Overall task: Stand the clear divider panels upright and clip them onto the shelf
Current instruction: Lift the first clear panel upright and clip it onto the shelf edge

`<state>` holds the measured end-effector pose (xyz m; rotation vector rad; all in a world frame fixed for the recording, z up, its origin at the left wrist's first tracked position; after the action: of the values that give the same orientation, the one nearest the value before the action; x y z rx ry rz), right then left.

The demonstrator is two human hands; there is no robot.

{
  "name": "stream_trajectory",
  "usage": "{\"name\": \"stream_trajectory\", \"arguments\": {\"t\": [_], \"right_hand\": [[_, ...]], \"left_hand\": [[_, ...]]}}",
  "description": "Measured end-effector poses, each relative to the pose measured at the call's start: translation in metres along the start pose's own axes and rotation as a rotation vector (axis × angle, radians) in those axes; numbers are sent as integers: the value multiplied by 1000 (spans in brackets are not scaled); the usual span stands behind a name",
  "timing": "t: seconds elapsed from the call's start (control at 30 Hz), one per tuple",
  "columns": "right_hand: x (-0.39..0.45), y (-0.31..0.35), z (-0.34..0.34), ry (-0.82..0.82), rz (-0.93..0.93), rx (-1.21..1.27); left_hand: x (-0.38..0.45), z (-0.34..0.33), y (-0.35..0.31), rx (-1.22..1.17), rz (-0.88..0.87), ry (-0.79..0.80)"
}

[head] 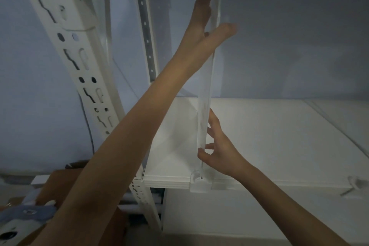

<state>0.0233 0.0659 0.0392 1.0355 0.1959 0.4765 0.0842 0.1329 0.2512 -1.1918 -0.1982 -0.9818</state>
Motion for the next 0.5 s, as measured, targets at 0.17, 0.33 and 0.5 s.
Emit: {"name": "stream_trajectory", "arguments": {"t": [0.17, 0.33, 0.5], "right_hand": [[-3, -1, 0, -26, 5, -3], [-5, -2, 0, -52, 3, 5], [-6, 1, 3, -29, 12, 33]], "left_hand": [[1, -4, 1, 23, -31, -2], [0, -10, 0, 24, -15, 16], [-3, -6, -5, 3, -55, -24]]}}
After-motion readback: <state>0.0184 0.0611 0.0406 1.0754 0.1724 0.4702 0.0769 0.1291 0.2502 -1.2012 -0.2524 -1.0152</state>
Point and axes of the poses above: each hand's wrist, its own x-axis towards the middle knuckle, its own z-axis out of the back of the hand, y = z × x, the point moved 6 cm from there along x, towards the middle knuckle, and after that the axes turned 15 degrees about y, right-handed, at the moved point
